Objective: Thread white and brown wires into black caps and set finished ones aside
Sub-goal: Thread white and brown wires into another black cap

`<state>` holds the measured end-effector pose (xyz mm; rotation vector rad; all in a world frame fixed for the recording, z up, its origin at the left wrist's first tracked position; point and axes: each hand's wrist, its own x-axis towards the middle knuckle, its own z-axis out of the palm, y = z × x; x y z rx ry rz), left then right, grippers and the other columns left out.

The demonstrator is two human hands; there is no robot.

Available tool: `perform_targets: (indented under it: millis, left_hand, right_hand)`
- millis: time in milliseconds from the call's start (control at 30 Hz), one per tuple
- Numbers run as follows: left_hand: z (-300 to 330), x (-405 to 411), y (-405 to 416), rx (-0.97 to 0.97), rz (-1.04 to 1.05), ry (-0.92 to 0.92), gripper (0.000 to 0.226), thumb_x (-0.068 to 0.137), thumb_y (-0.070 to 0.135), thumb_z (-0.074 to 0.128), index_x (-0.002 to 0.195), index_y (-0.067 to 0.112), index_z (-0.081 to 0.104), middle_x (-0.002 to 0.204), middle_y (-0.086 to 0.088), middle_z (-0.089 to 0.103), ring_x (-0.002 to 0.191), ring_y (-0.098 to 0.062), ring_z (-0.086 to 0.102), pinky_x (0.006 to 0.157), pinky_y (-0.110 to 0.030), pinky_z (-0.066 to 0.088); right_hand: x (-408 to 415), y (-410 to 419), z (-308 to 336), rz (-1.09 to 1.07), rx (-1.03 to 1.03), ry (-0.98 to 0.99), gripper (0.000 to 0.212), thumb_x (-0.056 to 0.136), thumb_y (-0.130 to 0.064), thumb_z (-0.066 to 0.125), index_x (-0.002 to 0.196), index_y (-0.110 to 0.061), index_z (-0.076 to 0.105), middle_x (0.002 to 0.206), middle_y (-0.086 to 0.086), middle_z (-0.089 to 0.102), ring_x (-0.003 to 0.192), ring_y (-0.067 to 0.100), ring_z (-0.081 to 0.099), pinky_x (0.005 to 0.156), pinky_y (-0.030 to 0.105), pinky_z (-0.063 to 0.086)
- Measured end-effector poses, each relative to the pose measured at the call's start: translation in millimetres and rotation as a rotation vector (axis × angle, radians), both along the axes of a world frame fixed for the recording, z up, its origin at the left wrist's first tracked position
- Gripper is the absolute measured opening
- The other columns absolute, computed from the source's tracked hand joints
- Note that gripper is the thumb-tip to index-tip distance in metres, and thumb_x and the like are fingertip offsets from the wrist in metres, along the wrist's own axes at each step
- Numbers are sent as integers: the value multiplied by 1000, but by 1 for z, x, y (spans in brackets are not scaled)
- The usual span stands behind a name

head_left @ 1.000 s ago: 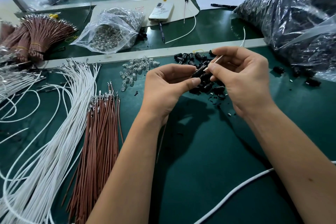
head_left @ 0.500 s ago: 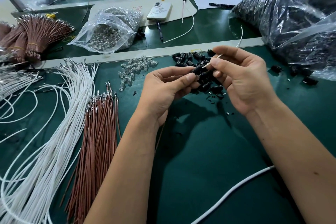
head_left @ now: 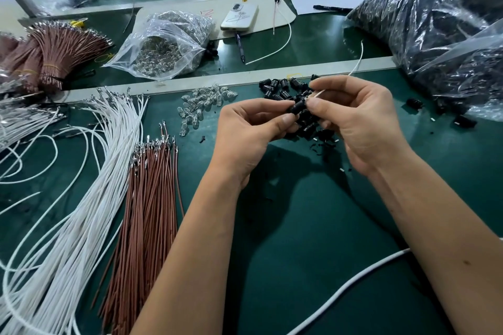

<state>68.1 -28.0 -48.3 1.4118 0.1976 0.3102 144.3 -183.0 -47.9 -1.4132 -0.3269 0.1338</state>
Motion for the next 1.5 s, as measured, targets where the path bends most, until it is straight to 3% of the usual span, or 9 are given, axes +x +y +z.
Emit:
perform_targets:
  millis: [200, 333, 500, 667, 767, 933, 1133, 1333, 1500]
  left_hand:
    - [2, -2, -1, -60, -37, 41, 12, 80, -2, 78, 89, 7, 77, 80, -16, 76, 70, -20, 71, 69, -22, 56]
    - [3, -3, -1, -89, -67, 52, 7, 81, 4, 79, 83, 8, 74, 76, -11, 74, 63, -16, 67, 65, -23, 56]
    - [6, -3, 2, -187, -74, 46, 17, 78, 3, 77, 92, 7, 70, 84, -12, 75, 68, -18, 69, 68, -24, 57]
    - [7, 0, 3, -417, 0, 25, 24, 74, 5, 73, 97, 4, 73, 85, -11, 76, 70, -16, 72, 72, -22, 59]
    - [6, 0, 5, -353, 18, 57, 23, 67, 16, 76, 91, 15, 75, 89, -6, 78, 81, -14, 71, 73, -23, 52]
    - [8, 0, 6, -418, -8, 69, 22, 70, 17, 75, 92, 13, 74, 88, -5, 77, 71, -12, 68, 68, -22, 50]
    - [13, -2, 17, -632, -12, 0, 25, 75, 16, 68, 97, 7, 70, 83, -4, 74, 67, -11, 67, 63, -19, 56]
    - [14, -2, 12, -494, -76, -25, 25, 77, 14, 68, 100, 7, 69, 88, -7, 74, 69, -17, 61, 53, -23, 52]
    - [14, -3, 15, -569, -47, -68, 27, 77, 15, 68, 103, 7, 70, 86, -4, 74, 70, -13, 64, 67, -22, 54]
  right_hand:
    - [-3, 4, -2, -124, -167, -291, 12, 96, -9, 71, 97, -16, 80, 81, -4, 78, 73, 9, 71, 69, 22, 55]
    - [-8, 5, -2, -59, -230, -360, 15, 96, -8, 71, 106, -15, 80, 90, -1, 80, 85, 18, 78, 82, 43, 64]
    - [-12, 6, 0, 66, -116, -389, 56, 101, -11, 65, 149, -33, 49, 96, 3, 80, 85, 28, 77, 77, 43, 64]
    - [-16, 8, -3, -57, -325, -423, 17, 98, -36, 69, 100, -20, 64, 75, 1, 74, 62, 18, 70, 50, 36, 54]
    - [-18, 12, -5, 18, -449, -472, 23, 97, -35, 72, 81, -18, 74, 67, -3, 72, 57, 14, 66, 56, 35, 53]
    - [-20, 9, 0, 174, -383, -415, 18, 94, -20, 74, 79, -12, 76, 65, 8, 70, 57, 30, 63, 55, 44, 52]
    - [-21, -4, 13, 943, -575, -111, 19, 90, -19, 67, 73, -10, 68, 65, 5, 70, 56, 14, 59, 46, 20, 42]
    - [-29, 13, 3, 481, -258, -41, 31, 101, -34, 63, 80, -13, 73, 66, 7, 64, 50, 14, 49, 42, 19, 31]
    - [-22, -2, 6, 919, -459, -12, 31, 100, -32, 62, 83, -13, 79, 66, 10, 69, 50, 23, 50, 37, 18, 34]
